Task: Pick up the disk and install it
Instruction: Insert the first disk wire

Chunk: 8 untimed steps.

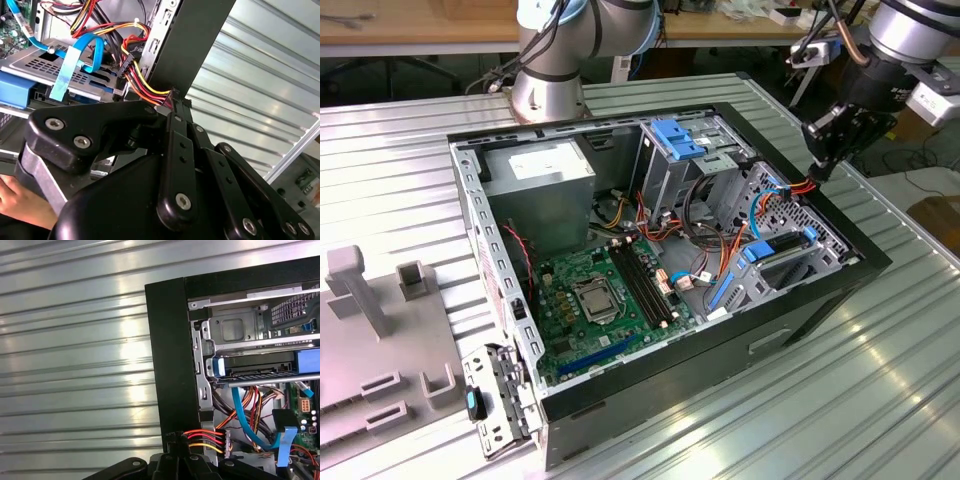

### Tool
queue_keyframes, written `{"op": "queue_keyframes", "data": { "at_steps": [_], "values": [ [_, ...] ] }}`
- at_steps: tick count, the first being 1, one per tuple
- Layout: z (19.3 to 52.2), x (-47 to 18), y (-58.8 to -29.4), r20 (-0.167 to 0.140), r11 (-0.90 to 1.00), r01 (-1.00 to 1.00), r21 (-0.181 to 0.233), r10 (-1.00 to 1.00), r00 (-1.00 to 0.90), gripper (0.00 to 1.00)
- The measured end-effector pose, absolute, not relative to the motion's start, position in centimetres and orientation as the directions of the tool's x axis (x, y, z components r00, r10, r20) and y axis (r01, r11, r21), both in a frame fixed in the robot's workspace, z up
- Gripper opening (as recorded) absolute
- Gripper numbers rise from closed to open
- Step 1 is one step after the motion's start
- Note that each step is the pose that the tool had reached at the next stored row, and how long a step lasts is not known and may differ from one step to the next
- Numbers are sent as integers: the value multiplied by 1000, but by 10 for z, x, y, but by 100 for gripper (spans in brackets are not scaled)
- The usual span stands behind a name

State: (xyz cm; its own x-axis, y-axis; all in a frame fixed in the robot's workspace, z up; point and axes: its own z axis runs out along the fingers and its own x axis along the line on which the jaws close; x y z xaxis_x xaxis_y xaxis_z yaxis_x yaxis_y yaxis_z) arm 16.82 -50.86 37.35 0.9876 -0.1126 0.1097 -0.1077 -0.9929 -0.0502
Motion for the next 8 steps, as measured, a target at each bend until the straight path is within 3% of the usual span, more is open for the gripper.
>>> {"op": "queue_keyframes", "data": {
  "at_steps": [4,7,8],
  "values": [
    [374,168,-509,110,-991,-120,-50,-125,986,11],
    [373,168,-509,110,-990,-130,-50,-135,985,30],
    [373,168,-509,110,-990,-133,-50,-137,984,30]
  ]
}}
